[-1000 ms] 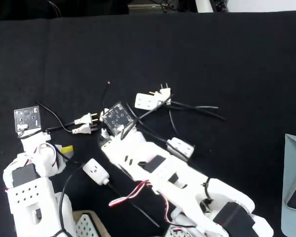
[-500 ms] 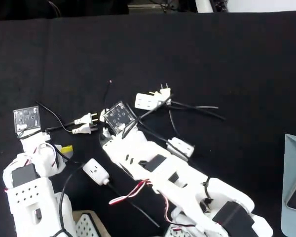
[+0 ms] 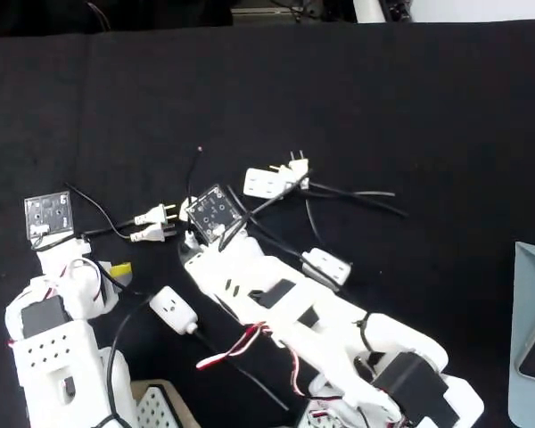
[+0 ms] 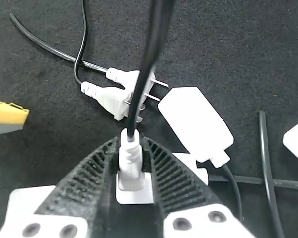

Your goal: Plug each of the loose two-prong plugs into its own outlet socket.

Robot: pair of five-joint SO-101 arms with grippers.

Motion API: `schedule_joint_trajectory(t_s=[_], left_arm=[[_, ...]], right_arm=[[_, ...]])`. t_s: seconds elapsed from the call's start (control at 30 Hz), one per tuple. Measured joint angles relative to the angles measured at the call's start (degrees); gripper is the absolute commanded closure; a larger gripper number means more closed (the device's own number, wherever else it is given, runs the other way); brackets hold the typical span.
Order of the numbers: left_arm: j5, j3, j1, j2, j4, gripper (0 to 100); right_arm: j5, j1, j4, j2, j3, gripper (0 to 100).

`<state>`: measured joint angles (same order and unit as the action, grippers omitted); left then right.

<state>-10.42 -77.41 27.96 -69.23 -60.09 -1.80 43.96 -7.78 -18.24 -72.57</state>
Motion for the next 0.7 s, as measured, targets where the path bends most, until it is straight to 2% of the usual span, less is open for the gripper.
schedule_joint_trajectory(t_s=[0.47,0.7], left_arm=[[0.0,0.0,0.0,0.0,0.0,68],[0.0,0.0,0.0,0.0,0.0,68]], right_arm=[[0.0,0.0,5.01,-0.18,1.32,98.7],[0.0,0.0,12.84,-0.62,4.48,98.7]])
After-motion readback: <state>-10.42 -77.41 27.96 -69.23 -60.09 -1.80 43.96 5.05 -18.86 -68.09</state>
